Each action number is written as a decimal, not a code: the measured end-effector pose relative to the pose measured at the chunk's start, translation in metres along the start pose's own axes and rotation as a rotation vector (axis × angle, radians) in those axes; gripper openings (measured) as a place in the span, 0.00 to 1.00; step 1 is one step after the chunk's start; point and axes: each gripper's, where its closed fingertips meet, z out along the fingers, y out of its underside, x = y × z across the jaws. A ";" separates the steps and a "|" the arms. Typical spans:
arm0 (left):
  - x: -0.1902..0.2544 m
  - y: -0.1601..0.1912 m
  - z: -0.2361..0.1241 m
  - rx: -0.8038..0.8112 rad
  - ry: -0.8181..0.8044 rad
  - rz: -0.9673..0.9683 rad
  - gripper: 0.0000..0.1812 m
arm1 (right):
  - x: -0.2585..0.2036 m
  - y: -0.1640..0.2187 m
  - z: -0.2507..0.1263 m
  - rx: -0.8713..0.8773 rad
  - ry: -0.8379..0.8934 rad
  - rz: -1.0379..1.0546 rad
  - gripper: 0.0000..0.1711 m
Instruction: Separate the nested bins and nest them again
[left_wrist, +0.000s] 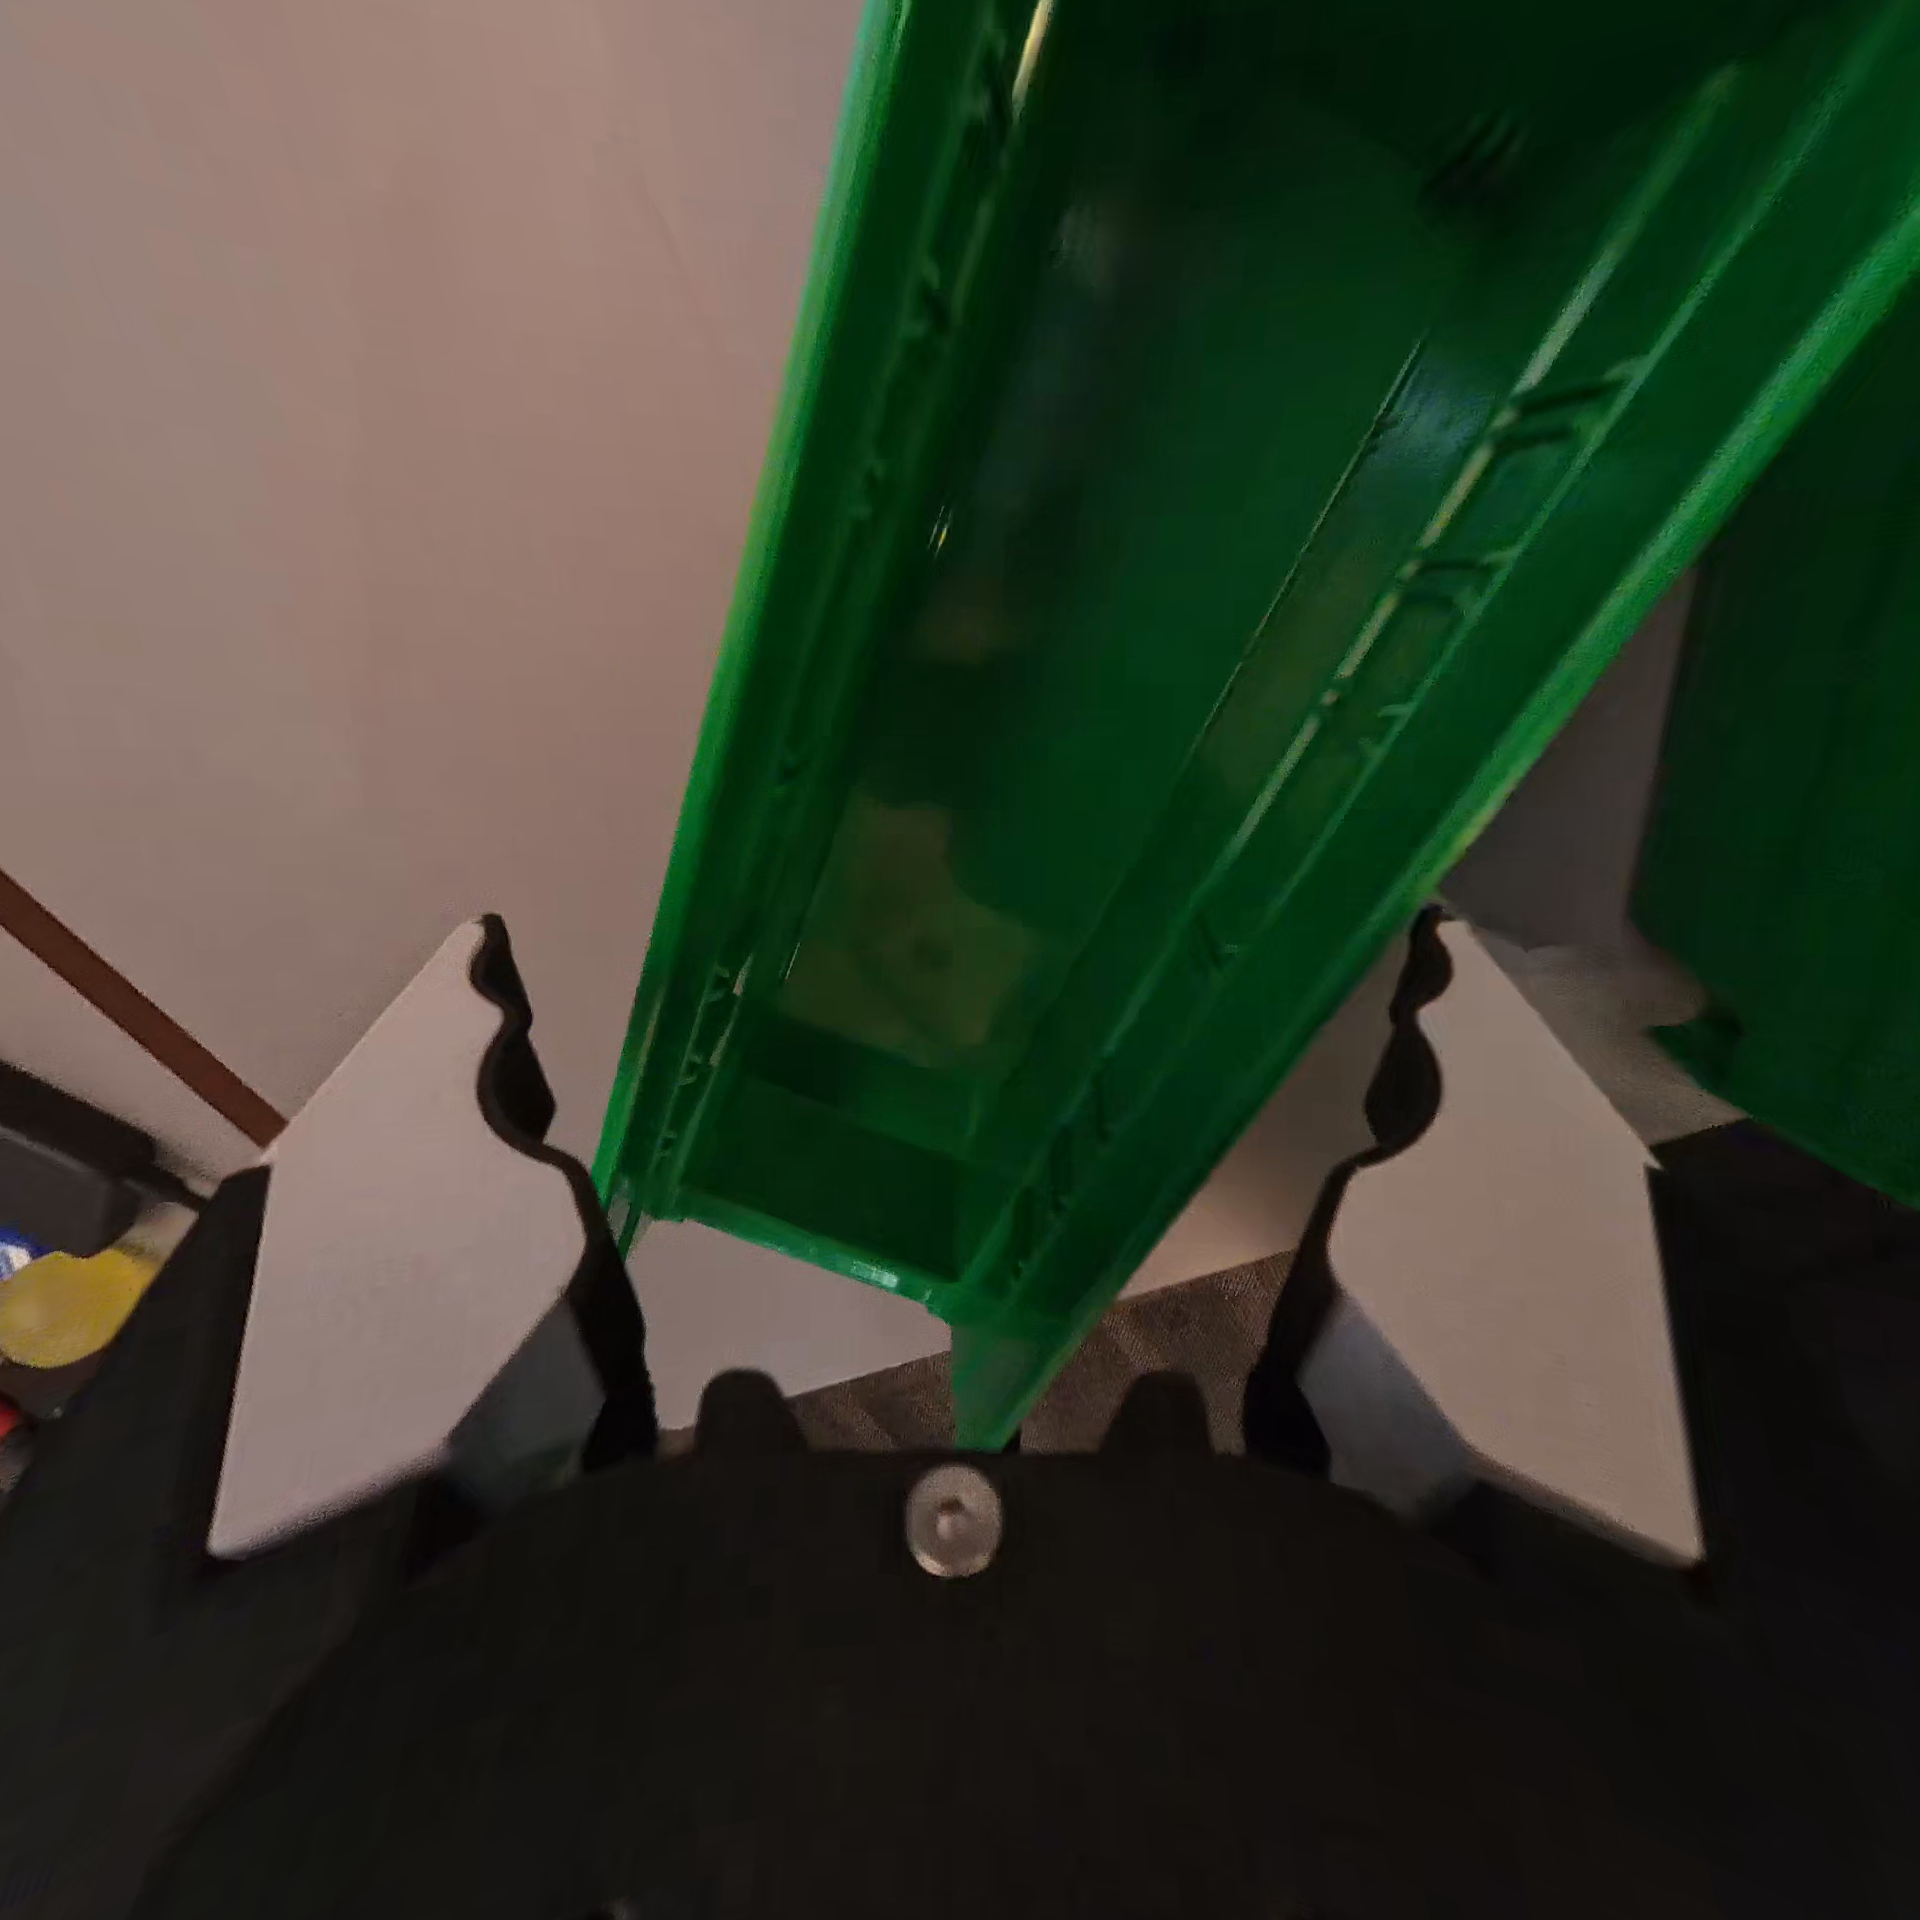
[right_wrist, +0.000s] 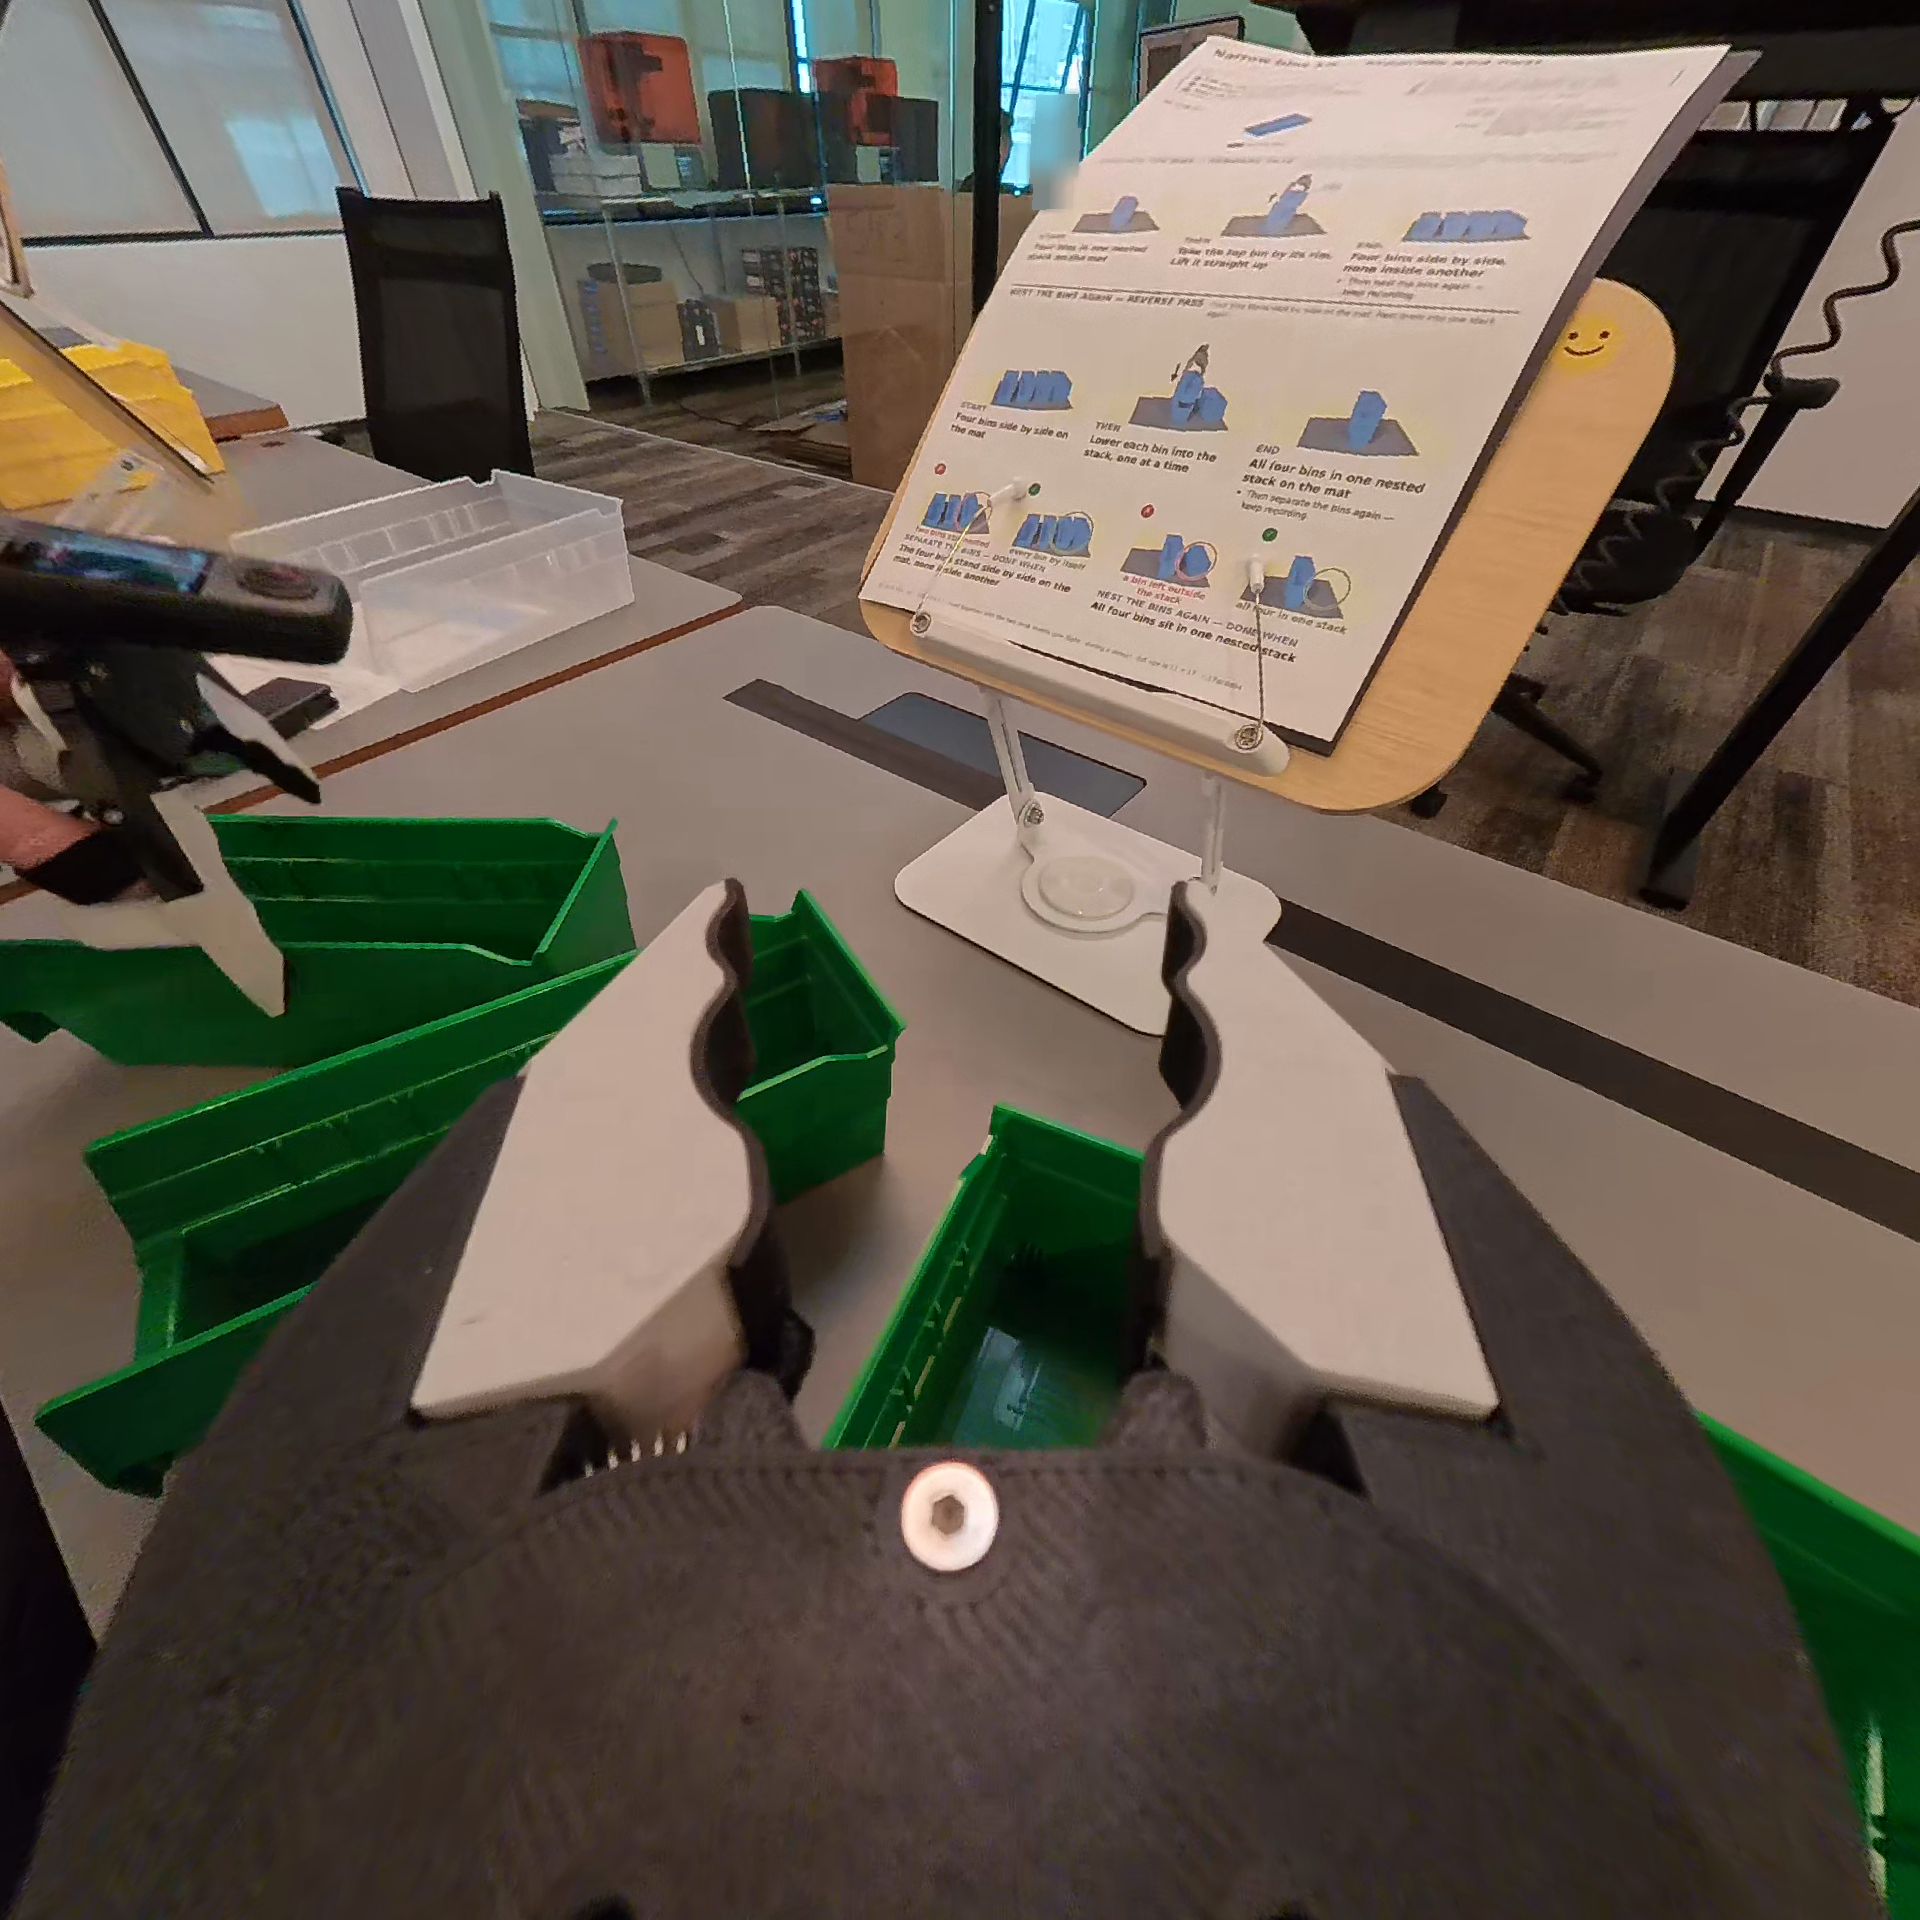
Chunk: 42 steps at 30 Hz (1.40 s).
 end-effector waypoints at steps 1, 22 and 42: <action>0.003 0.006 0.007 -0.016 0.021 -0.001 0.82 | -0.001 0.000 0.000 0.001 0.002 -0.004 0.46; 0.021 -0.025 -0.063 0.450 0.103 -0.451 0.73 | 0.000 0.005 0.003 -0.021 -0.022 0.034 0.43; 0.209 -0.046 -0.018 0.293 0.740 -0.310 0.31 | 0.035 0.035 -0.012 -0.191 -0.023 0.125 0.37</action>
